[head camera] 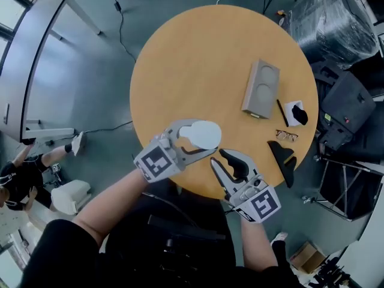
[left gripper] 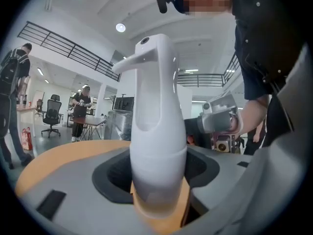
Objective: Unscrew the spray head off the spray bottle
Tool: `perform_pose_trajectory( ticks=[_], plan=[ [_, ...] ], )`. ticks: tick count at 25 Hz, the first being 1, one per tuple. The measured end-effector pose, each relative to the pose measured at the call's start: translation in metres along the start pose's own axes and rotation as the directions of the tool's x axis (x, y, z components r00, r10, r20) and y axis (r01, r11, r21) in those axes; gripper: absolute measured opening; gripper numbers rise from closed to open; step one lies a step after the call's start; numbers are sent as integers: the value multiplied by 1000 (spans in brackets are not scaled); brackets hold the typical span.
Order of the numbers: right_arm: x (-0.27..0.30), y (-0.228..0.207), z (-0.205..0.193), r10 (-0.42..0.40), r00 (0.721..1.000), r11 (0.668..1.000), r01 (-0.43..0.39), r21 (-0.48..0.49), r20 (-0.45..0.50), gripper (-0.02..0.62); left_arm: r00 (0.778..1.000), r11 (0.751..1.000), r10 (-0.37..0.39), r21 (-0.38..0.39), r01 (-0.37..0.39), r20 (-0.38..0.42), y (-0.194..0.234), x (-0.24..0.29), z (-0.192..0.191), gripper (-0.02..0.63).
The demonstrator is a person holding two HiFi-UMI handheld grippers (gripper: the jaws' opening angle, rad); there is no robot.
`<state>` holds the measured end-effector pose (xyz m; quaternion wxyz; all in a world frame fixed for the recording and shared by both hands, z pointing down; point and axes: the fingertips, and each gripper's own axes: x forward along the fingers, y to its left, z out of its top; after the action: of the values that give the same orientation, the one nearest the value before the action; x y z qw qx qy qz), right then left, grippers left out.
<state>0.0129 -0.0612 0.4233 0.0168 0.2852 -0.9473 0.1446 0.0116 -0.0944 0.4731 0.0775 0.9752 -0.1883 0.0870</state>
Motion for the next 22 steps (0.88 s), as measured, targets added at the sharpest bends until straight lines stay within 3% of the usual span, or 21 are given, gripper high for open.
perform_pose_trajectory(
  ticks=[8, 12, 15, 18, 22],
  plan=[
    [-31, 40, 84, -20, 999, 998, 23, -65, 47, 112, 996, 998, -51, -28, 53, 71, -44, -21, 83, 305],
    [-40, 52, 114, -3, 998, 995, 9, -95, 68, 121, 997, 998, -57, -7, 57, 50, -61, -24, 108, 305],
    [-41, 66, 129, 33, 997, 991, -25, -129, 65, 181, 998, 998, -63, 23, 63, 19, -73, -26, 114, 305],
    [-38, 82, 141, 56, 997, 990, -49, -135, 53, 341, 997, 996, -80, 36, 80, 6, -93, -31, 122, 305],
    [-34, 92, 150, 80, 995, 987, -70, -144, 66, 353, 994, 993, -107, 53, 107, -10, -118, -29, 123, 305]
  ],
)
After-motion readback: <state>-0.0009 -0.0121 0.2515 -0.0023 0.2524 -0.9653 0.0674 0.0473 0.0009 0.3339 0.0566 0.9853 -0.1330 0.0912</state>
